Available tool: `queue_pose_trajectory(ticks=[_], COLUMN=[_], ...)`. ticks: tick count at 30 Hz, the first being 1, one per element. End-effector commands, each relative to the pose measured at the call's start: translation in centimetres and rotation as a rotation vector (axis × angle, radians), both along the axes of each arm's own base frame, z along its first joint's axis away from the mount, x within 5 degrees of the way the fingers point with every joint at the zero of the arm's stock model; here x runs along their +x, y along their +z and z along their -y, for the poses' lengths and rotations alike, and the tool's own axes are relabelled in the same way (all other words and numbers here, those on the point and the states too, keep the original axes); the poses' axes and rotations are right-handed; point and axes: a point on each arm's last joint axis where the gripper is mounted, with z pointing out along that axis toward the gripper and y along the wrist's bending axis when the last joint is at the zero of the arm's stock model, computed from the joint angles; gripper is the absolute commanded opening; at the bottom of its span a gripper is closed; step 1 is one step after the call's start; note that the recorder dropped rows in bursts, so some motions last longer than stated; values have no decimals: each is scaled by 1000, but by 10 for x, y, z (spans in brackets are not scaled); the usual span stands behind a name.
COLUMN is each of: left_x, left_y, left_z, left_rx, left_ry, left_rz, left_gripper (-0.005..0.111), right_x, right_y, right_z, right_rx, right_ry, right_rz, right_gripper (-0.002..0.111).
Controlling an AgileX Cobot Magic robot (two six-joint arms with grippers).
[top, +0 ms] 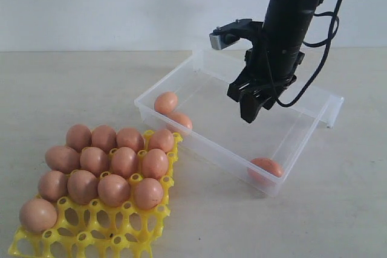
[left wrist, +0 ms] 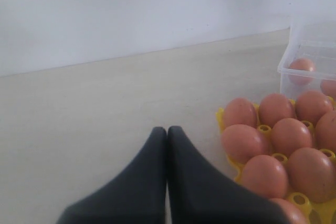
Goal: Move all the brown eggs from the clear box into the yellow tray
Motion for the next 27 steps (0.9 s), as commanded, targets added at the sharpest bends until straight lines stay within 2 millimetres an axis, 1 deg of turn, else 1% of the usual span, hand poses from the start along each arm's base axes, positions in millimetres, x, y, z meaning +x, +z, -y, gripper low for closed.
queue_pose_trajectory(ticks=[1,3,7,15,18,23,27], left_x=[0,0,0,0,0,0,0], left_y=[-1,-1,-1,-1,-1,-1,-1], left_z=[0,0,0,0,0,0,0], left_rx=[0,0,0,0,0,0,0], left_ry=[-8,-8,-8,-8,-8,-8,-8], left_rz=[3,3,3,3,3,3,3], left_gripper=[-4,-4,-4,-4,-4,-4,-4], right_x=[5,6,2,-19,-23,-24,-24], right_y=[-14,-23,-36,-64,-68,-67,-68], right_z=[5,6,8,14,15,10,11], right_rx=[-49,-68,-96,-105,-107,-53,-64], right_ry=[20,24,35,102,103,78,88], right_rz=[-18,-35,-73,-193,-211,-230,-225], right_gripper=[53,53,53,53,53,53,53])
